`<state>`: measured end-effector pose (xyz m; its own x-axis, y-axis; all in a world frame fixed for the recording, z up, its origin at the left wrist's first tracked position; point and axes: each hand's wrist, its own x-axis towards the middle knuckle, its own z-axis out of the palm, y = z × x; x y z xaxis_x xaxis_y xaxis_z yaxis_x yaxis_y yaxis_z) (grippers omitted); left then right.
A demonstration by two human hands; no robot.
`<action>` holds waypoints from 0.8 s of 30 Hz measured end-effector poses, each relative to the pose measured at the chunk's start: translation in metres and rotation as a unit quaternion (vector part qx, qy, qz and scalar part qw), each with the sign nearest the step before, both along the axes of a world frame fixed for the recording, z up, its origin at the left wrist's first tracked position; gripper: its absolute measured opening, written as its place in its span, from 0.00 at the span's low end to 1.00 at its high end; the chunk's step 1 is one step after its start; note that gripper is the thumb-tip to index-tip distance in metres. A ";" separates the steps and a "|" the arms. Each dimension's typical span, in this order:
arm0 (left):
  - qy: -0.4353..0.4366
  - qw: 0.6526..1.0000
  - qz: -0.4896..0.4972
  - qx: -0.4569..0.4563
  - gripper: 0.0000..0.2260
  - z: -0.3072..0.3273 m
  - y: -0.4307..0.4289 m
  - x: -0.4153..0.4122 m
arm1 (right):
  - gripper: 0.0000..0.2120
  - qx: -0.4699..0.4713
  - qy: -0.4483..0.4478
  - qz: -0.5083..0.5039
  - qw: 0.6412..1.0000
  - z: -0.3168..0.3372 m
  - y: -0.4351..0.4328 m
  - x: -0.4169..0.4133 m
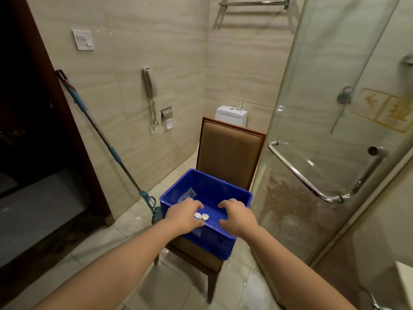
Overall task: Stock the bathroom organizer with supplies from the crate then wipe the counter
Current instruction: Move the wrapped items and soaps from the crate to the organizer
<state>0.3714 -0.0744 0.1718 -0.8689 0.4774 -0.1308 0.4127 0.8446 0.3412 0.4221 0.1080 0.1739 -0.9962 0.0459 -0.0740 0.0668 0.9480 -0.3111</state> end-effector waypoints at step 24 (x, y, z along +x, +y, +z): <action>-0.082 0.996 0.003 -0.021 0.25 -0.077 -0.046 -0.217 | 0.24 -0.021 -0.101 -0.020 0.994 -0.073 -0.033 -0.215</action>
<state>0.1543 -0.1208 0.0952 -0.8369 0.4631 -0.2919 0.3486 0.8619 0.3682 0.2070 0.0747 0.1012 -0.9581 0.0788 -0.2753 0.1703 0.9297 -0.3267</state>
